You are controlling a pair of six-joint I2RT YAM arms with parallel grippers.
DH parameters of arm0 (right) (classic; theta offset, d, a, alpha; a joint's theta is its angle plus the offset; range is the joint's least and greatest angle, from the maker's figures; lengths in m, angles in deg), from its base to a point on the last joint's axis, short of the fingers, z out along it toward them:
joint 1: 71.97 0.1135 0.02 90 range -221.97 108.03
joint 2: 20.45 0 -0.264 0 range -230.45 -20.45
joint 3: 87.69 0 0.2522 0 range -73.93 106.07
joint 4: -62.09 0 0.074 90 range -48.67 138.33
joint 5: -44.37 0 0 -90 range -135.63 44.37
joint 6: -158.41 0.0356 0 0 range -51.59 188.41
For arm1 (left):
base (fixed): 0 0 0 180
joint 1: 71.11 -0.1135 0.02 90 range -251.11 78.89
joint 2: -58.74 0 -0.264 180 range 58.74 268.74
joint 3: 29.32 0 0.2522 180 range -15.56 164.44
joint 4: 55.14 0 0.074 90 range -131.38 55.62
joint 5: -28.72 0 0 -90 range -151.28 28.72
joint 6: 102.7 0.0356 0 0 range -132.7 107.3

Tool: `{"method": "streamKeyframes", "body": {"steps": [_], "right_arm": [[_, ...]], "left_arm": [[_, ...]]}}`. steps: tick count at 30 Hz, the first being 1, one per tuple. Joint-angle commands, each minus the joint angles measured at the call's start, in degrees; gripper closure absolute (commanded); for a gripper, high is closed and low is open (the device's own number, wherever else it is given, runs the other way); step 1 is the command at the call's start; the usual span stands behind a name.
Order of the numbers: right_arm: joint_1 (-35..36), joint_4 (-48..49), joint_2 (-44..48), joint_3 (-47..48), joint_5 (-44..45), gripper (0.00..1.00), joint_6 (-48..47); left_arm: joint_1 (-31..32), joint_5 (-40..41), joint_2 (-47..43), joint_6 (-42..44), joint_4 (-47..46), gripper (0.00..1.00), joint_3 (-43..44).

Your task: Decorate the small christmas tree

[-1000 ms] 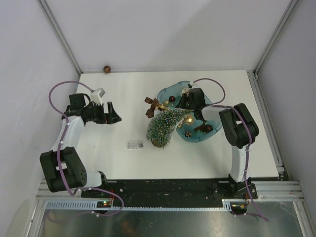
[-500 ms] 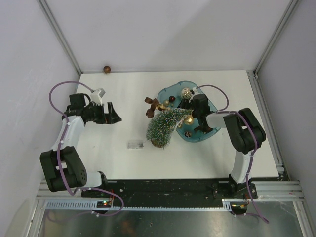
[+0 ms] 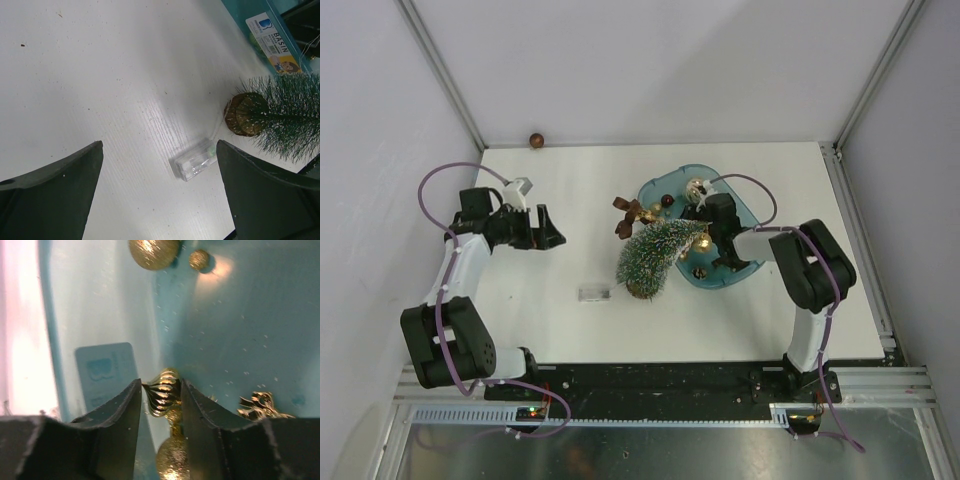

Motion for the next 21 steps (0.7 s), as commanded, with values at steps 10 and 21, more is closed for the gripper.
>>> {"method": "streamKeyframes", "body": {"steps": [10, 21], "right_arm": [[1.67, -8.82, 2.52, 3.59, 12.41, 0.72, -7.29], [-9.91, -8.56, 18.23, -0.10, 5.22, 0.74, -3.49]], "left_arm": [[-0.45, -0.75, -0.76, 0.06, 0.20, 0.00, 2.93], [-0.37, -2.24, -0.74, 0.06, 0.33, 0.00, 2.96]]}}
